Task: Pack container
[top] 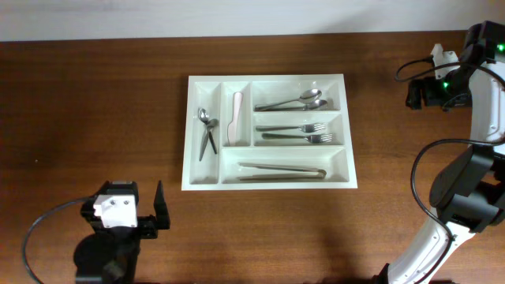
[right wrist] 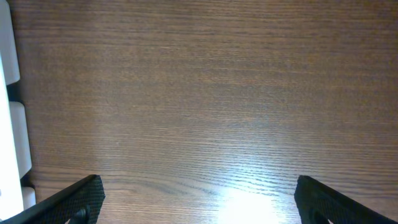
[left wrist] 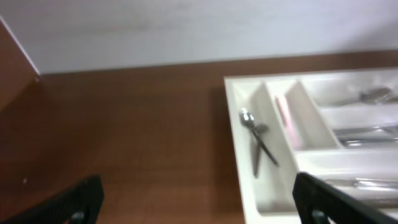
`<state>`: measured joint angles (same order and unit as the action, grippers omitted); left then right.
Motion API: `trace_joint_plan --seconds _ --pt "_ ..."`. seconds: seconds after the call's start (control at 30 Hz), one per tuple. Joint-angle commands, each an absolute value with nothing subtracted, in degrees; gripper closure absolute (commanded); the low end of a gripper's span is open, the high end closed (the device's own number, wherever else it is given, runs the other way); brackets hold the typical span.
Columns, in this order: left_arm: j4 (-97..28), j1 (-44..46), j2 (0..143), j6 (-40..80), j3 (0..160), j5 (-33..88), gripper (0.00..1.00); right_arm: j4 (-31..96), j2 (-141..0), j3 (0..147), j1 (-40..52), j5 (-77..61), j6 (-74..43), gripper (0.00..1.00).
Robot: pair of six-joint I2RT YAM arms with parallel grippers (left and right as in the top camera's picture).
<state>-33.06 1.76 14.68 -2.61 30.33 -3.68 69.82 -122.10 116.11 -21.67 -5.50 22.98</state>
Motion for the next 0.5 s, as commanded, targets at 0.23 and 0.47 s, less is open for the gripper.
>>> trace_joint_plan --seconds 0.23,0.47 --pt "-27.40 -1.93 3.81 -9.17 17.28 -2.39 0.01 69.78 -122.52 115.92 -21.78 -5.98 23.55 0.01" --pt "-26.30 -1.93 0.30 -12.08 13.02 -1.08 0.01 69.78 -122.52 115.92 -21.78 -5.98 23.55 0.01"
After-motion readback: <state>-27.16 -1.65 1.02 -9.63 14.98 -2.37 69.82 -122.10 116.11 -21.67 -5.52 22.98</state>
